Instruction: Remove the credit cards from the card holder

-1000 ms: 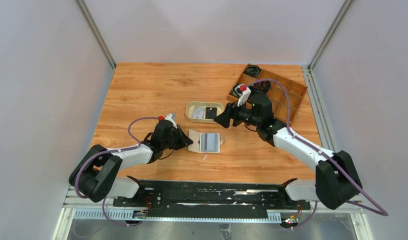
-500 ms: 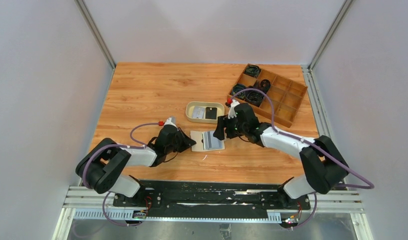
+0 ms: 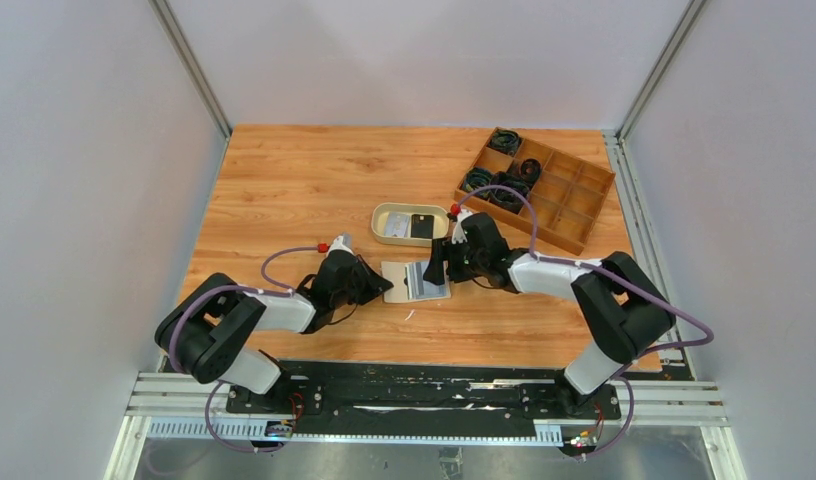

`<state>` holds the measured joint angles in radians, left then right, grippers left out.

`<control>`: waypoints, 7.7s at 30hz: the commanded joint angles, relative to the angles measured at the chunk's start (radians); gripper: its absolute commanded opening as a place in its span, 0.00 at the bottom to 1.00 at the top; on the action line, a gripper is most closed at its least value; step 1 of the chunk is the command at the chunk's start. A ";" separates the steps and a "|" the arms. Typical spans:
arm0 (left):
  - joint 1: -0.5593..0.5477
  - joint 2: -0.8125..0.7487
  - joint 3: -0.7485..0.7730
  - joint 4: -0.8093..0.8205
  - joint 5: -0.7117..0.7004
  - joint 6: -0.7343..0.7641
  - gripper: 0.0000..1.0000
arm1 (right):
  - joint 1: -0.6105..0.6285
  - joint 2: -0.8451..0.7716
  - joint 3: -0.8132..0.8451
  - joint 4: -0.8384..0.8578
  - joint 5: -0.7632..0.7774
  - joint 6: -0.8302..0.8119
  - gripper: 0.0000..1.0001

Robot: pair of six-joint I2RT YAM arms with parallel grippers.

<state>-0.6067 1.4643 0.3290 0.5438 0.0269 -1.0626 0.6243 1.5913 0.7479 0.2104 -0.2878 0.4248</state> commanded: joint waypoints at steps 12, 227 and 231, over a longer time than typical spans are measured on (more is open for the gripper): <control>-0.027 0.045 -0.005 -0.076 -0.065 0.017 0.00 | 0.008 0.076 -0.036 0.092 -0.037 0.050 0.71; -0.110 0.077 0.221 -0.258 -0.022 0.177 0.00 | 0.224 0.095 0.172 -0.308 0.492 -0.084 0.71; -0.110 0.077 0.221 -0.258 -0.024 0.178 0.00 | 0.218 0.063 0.143 -0.333 0.518 -0.112 0.71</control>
<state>-0.7044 1.5490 0.5507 0.3553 0.0326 -0.9230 0.8410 1.6714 0.9405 -0.0113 0.1448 0.3721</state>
